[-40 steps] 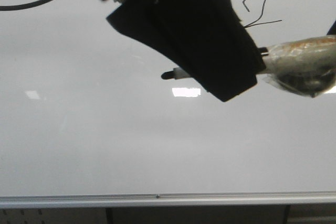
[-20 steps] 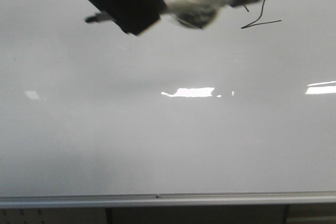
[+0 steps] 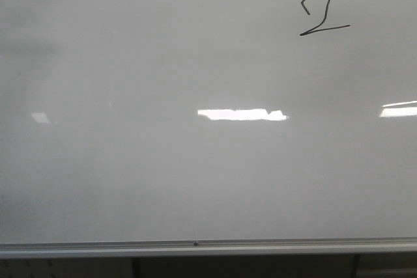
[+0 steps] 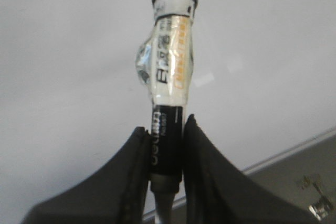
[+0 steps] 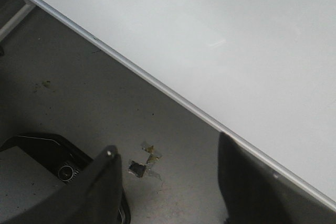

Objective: Write number 2 on whiteboard

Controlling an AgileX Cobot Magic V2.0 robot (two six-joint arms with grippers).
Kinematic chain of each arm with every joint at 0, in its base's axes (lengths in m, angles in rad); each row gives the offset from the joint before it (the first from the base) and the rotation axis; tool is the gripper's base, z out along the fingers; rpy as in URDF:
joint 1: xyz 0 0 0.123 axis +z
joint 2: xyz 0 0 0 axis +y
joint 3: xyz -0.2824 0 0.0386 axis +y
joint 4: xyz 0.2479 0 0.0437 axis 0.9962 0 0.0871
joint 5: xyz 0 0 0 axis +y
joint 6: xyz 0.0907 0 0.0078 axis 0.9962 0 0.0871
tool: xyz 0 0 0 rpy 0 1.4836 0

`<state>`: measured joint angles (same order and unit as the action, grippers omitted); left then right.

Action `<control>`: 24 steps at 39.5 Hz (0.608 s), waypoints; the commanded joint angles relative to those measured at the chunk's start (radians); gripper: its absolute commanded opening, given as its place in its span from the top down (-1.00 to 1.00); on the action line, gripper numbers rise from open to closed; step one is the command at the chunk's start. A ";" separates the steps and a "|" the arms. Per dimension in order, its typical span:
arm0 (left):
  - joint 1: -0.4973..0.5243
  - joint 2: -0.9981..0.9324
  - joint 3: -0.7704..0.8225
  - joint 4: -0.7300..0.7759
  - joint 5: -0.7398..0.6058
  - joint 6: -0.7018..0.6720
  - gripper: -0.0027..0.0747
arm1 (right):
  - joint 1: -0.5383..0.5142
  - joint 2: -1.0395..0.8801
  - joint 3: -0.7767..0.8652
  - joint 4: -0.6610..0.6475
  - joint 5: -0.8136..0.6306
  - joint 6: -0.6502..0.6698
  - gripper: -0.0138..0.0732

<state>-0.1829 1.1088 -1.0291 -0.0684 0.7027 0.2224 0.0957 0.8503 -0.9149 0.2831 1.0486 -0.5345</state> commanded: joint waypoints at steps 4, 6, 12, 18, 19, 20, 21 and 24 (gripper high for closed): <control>0.101 0.017 0.060 -0.105 -0.300 -0.026 0.69 | -0.008 -0.009 -0.024 0.016 -0.067 -0.001 -0.32; 0.113 0.037 0.076 -0.121 -0.350 -0.026 0.69 | -0.008 -0.009 -0.024 0.016 -0.075 -0.001 -0.32; 0.115 0.125 0.081 -0.182 -0.449 -0.026 0.69 | -0.008 -0.009 -0.024 0.016 -0.089 -0.001 -0.32; 0.115 0.225 0.081 -0.237 -0.548 -0.026 0.69 | -0.008 -0.009 -0.024 0.016 -0.094 -0.001 -0.32; 0.115 0.237 0.081 -0.239 -0.561 -0.026 0.69 | -0.008 -0.009 -0.024 0.016 -0.096 -0.001 -0.32; 0.115 0.253 0.081 -0.239 -0.578 -0.026 0.69 | -0.008 -0.009 -0.024 0.016 -0.096 -0.001 -0.32; 0.115 0.265 0.081 -0.239 -0.588 -0.026 0.69 | -0.008 -0.009 -0.024 0.016 -0.096 -0.001 -0.32; 0.115 0.300 0.081 -0.239 -0.627 -0.026 0.69 | -0.008 -0.009 -0.024 0.016 -0.097 -0.001 -0.32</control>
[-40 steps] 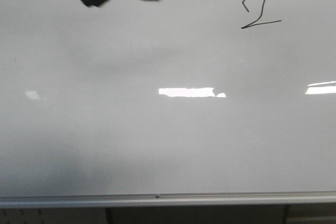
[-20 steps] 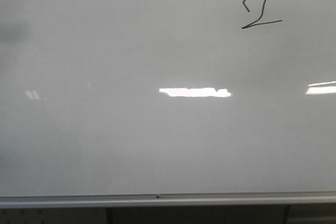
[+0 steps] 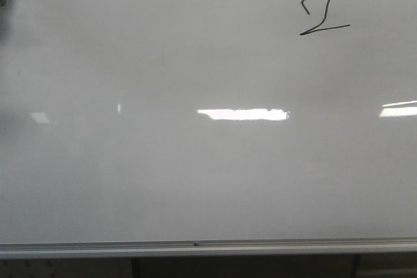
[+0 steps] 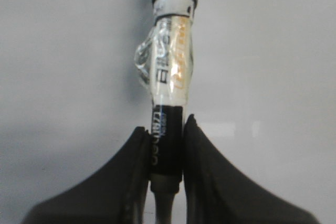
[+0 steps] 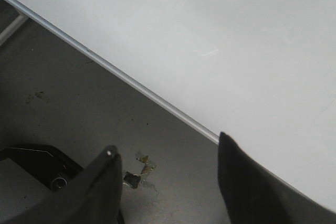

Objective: Write number 2 on whiteboard

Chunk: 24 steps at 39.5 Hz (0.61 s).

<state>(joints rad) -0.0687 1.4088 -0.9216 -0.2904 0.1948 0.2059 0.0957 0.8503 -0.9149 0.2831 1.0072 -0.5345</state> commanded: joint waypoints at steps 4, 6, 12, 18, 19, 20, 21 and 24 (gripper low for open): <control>0.001 0.042 -0.026 -0.017 -0.148 -0.010 0.68 | -0.008 -0.009 -0.024 0.016 -0.061 -0.001 -0.32; 0.001 0.063 -0.030 -0.017 -0.150 -0.010 0.65 | -0.008 -0.009 -0.024 0.016 -0.070 -0.001 -0.32; 0.001 0.100 -0.031 -0.017 -0.152 -0.007 0.40 | -0.008 -0.009 -0.024 0.016 -0.085 -0.001 -0.32; 0.001 0.101 -0.031 -0.013 -0.141 -0.005 -0.16 | -0.008 -0.009 -0.024 0.016 -0.085 -0.001 -0.32; 0.001 0.095 -0.032 -0.013 -0.138 -0.005 -0.21 | -0.008 -0.009 -0.024 0.016 -0.086 -0.001 -0.32; 0.001 0.090 -0.035 -0.010 -0.125 -0.005 -0.25 | -0.008 -0.009 -0.024 0.016 -0.086 -0.001 -0.32; 0.001 0.082 -0.039 -0.006 -0.112 -0.005 -0.26 | -0.008 -0.009 -0.024 0.016 -0.086 -0.001 -0.32; 0.001 0.047 -0.057 0.025 -0.050 -0.005 -0.26 | -0.008 -0.009 -0.024 0.016 -0.085 -0.001 -0.32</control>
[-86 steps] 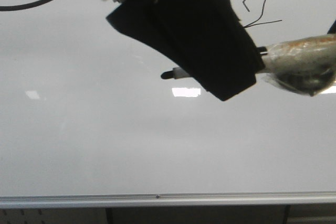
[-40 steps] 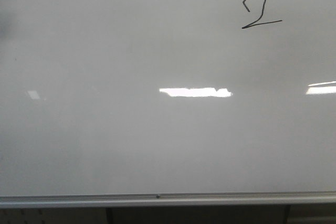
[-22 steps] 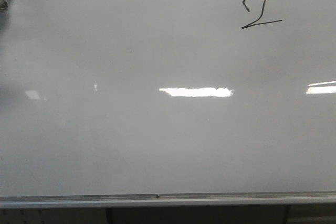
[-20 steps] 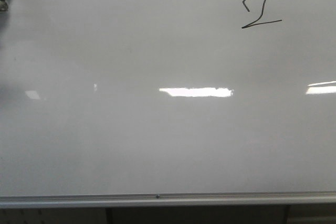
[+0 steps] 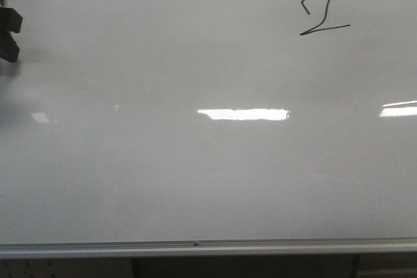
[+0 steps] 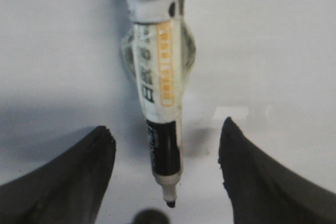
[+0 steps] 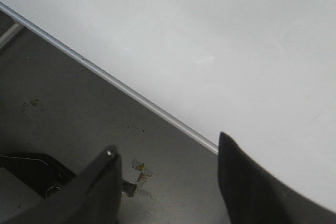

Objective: Write number 2 on whiteboard

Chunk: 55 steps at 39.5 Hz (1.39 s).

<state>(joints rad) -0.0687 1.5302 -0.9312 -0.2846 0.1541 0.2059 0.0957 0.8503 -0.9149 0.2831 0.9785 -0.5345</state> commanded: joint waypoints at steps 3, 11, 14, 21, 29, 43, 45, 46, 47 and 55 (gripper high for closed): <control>0.001 -0.116 -0.071 0.061 0.088 -0.004 -0.26 | -0.008 -0.009 -0.024 0.016 -0.051 -0.001 -0.32; 0.001 -0.268 -0.139 0.202 0.373 -0.004 -0.26 | -0.008 -0.015 -0.071 -0.005 0.030 0.068 -0.32; 0.001 -0.324 -0.165 0.239 0.470 -0.006 -0.26 | -0.008 -0.015 -0.096 -0.039 0.057 0.163 -0.32; 0.001 -0.481 -0.186 0.260 0.560 -0.057 -0.26 | -0.008 -0.019 -0.132 -0.189 0.086 0.440 -0.32; 0.001 -0.647 -0.165 0.258 0.621 -0.085 -0.26 | -0.008 -0.069 -0.130 -0.242 0.099 0.534 -0.32; 0.001 -0.901 -0.006 0.204 0.628 -0.087 -0.26 | -0.008 -0.292 -0.070 -0.245 0.050 0.488 -0.32; 0.001 -0.926 0.021 0.195 0.628 -0.087 -0.26 | -0.008 -0.322 -0.042 -0.246 0.043 0.479 -0.32; 0.001 -0.939 0.031 0.193 0.628 -0.087 -0.26 | -0.008 -0.339 -0.029 -0.247 0.041 0.473 -0.32; 0.001 -0.951 0.045 0.193 0.628 -0.087 -0.26 | -0.008 -0.351 -0.012 -0.250 0.041 0.474 -0.32; 0.001 -0.982 0.117 0.193 0.609 -0.087 -0.26 | -0.008 -0.426 0.075 -0.299 0.034 0.474 -0.32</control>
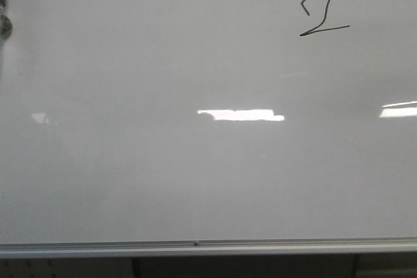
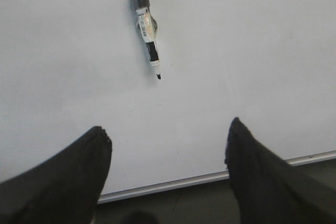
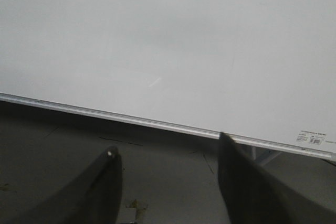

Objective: Write number 2 on whiteboard

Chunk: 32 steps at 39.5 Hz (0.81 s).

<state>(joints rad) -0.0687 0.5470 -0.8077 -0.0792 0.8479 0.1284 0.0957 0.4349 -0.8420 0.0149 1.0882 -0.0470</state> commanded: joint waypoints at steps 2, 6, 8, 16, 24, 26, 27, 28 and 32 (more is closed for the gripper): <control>0.001 0.001 0.007 -0.012 -0.102 -0.009 -0.26 | -0.008 -0.015 0.010 -0.041 -0.072 -0.013 -0.32; 0.001 0.001 0.024 -0.012 -0.133 -0.009 -0.16 | -0.008 -0.015 0.010 -0.051 -0.071 -0.013 -0.30; 0.001 0.001 0.029 -0.012 -0.143 -0.009 -0.06 | -0.008 -0.015 0.010 -0.051 -0.075 -0.013 -0.23; 0.001 0.001 0.033 -0.012 -0.155 -0.009 0.63 | -0.008 -0.015 0.010 -0.051 -0.083 -0.013 0.49; 0.001 0.001 0.033 -0.013 -0.150 -0.009 0.98 | -0.008 -0.015 0.010 -0.051 -0.084 -0.013 0.84; 0.001 0.001 0.033 -0.013 -0.148 -0.009 0.98 | -0.008 -0.015 0.010 -0.049 -0.079 -0.013 0.84; 0.001 0.001 0.033 -0.013 -0.148 -0.009 0.98 | -0.008 -0.015 0.010 -0.049 -0.077 -0.013 0.84; 0.001 0.001 0.033 -0.013 -0.148 -0.009 0.98 | -0.008 -0.015 0.010 -0.049 -0.077 -0.013 0.84; 0.001 0.001 0.033 -0.013 -0.148 -0.009 0.98 | -0.008 -0.015 0.010 -0.049 -0.077 -0.013 0.84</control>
<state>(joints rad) -0.0687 0.5445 -0.7493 -0.0792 0.7709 0.1284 0.0957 0.4122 -0.8106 -0.0210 1.0778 -0.0498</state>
